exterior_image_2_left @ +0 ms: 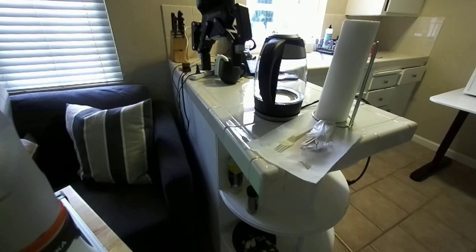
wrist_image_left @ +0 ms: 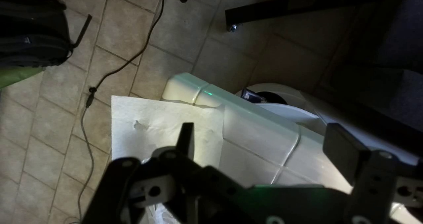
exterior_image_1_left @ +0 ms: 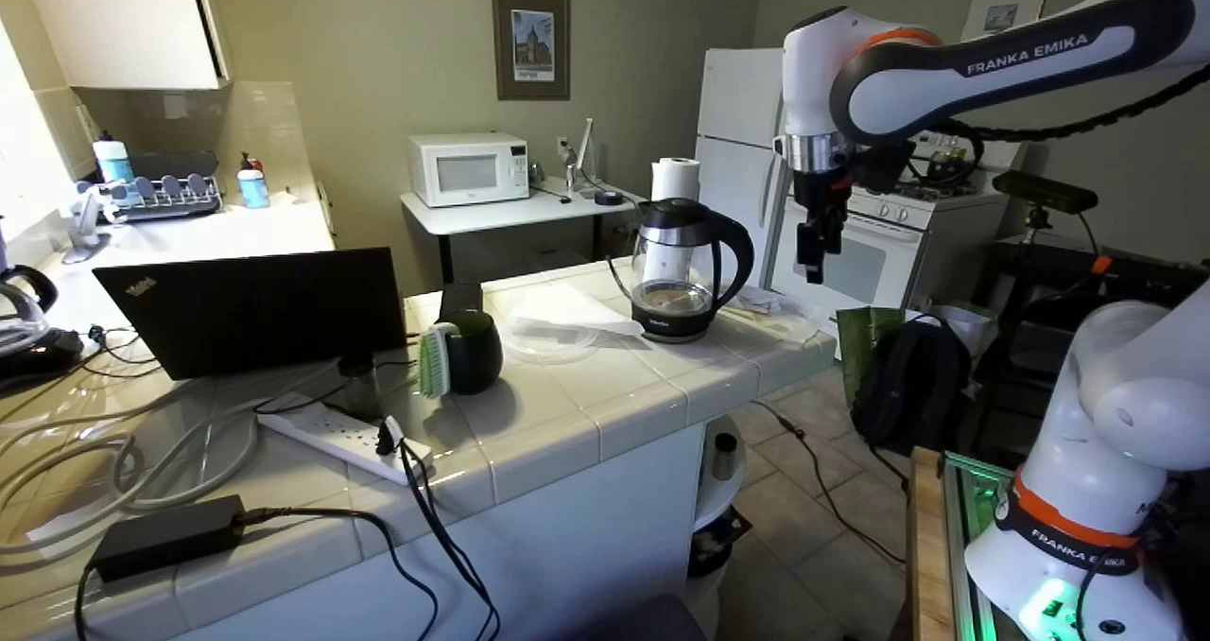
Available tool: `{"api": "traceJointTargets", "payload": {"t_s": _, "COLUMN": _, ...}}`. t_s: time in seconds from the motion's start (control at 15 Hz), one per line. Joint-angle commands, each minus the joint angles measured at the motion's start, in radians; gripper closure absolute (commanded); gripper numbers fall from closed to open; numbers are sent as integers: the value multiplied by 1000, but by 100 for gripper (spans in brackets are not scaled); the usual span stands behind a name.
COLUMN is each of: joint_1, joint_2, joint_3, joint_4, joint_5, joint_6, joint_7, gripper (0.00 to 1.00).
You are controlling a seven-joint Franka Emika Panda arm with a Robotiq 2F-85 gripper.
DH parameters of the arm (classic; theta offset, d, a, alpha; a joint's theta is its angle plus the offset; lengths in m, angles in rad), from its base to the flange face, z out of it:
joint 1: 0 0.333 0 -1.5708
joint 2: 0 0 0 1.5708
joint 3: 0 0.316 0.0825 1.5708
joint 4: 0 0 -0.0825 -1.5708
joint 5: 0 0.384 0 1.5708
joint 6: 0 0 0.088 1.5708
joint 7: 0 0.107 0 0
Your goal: Move the lid to the left
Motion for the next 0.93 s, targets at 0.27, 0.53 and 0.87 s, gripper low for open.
{"api": "traceJointTargets", "payload": {"t_s": 0.27, "joint_1": 93, "joint_2": 55, "joint_3": 117, "joint_4": 109, "joint_5": -29, "joint_6": -55, "joint_7": 119, "gripper": 0}}
{"api": "traceJointTargets", "payload": {"t_s": 0.53, "joint_1": 132, "joint_2": 175, "joint_3": 242, "joint_4": 230, "joint_5": -84, "joint_6": -66, "joint_7": 286, "gripper": 0}}
{"api": "traceJointTargets", "payload": {"t_s": 0.87, "joint_1": 140, "joint_2": 391, "joint_3": 335, "joint_4": 359, "joint_5": -373, "joint_6": -9, "joint_7": 553, "gripper": 0}}
